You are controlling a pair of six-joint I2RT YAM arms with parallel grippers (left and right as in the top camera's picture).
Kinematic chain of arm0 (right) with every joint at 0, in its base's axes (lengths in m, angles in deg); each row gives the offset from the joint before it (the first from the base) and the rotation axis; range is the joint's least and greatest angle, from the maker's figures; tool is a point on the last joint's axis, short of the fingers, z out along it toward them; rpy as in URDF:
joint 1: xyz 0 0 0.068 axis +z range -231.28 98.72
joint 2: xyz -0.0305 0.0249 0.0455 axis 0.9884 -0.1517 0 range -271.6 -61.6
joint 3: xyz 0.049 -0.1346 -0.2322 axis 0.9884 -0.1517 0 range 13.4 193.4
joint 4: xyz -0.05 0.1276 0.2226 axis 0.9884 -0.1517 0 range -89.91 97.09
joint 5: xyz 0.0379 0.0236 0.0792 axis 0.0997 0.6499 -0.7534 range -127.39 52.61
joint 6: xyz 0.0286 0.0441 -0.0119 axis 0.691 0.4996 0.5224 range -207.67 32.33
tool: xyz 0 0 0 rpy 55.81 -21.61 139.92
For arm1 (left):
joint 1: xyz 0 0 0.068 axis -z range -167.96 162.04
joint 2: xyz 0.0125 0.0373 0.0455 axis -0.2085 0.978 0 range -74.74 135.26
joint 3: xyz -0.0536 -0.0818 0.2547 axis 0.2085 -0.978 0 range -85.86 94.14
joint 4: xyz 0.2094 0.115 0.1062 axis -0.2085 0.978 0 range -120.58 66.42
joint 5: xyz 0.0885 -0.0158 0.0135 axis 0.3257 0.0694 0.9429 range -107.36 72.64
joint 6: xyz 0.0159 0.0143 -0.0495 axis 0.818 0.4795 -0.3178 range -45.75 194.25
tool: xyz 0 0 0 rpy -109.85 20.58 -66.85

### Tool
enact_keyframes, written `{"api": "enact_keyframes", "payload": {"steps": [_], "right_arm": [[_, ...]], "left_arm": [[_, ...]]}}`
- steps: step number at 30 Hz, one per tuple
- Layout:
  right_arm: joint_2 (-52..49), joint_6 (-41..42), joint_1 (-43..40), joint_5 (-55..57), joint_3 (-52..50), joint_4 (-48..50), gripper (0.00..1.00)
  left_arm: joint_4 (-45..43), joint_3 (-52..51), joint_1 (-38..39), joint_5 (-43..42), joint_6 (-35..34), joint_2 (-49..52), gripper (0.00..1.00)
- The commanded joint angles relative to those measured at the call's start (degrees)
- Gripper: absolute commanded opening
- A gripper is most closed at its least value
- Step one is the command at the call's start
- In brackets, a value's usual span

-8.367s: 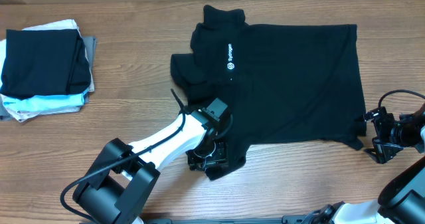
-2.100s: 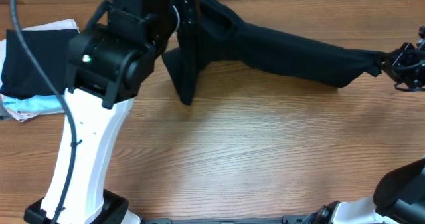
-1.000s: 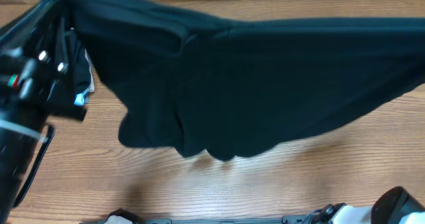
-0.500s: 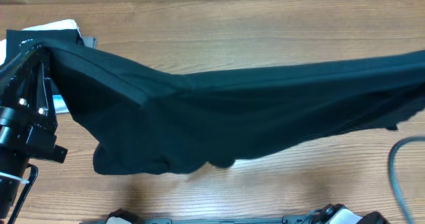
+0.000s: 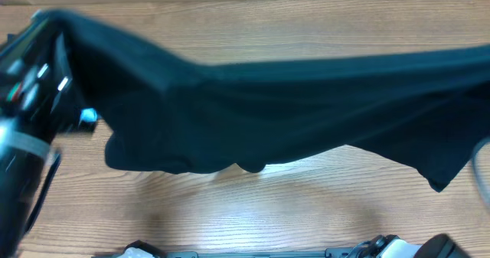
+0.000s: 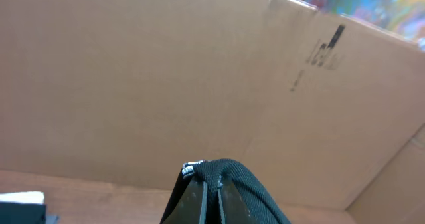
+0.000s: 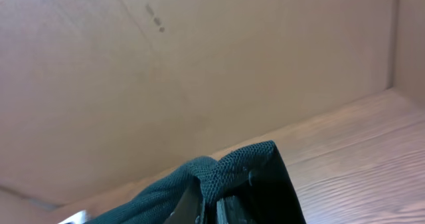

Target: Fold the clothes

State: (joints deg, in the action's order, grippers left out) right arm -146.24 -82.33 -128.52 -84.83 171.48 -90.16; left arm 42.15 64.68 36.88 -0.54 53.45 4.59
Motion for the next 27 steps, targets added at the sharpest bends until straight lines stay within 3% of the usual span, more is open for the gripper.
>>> {"api": "enact_keyframes", "payload": {"steps": [1,6,11,16,19,22,24,27], "right_arm": [[-6.88,0.00,2.25,-4.11,-0.57,0.94,0.04],[-15.67,0.50,10.36,-4.07,-0.57,3.23,0.04],[-23.98,5.46,17.64,-1.88,-0.57,13.53,0.04],[-30.62,12.28,21.24,-3.96,-0.57,28.87,0.04],[-33.00,12.96,21.99,-9.77,-0.57,37.99,0.04],[-33.70,11.37,22.12,-10.51,-0.57,40.06,0.04],[-34.10,8.79,22.12,-10.49,-0.59,37.86,0.04],[-35.23,1.95,22.49,-8.31,-0.66,30.88,0.04]], "left_arm": [[-2.78,0.00,-0.94,1.75,2.93,7.65,0.04],[-10.45,0.00,-6.54,-2.08,4.55,16.46,0.04],[-22.29,0.00,-18.71,-24.57,0.66,23.54,0.04],[-40.48,0.00,-29.90,-48.87,-11.17,30.51,0.04],[-50.75,0.00,-33.57,-59.19,-18.71,33.66,0.04],[-46.86,0.00,-34.82,-62.62,-17.03,34.36,0.04],[-37.88,0.00,-34.84,-62.47,-10.51,34.36,0.04],[-21.99,-0.02,-34.18,-55.89,-1.88,34.53,0.04]]}}
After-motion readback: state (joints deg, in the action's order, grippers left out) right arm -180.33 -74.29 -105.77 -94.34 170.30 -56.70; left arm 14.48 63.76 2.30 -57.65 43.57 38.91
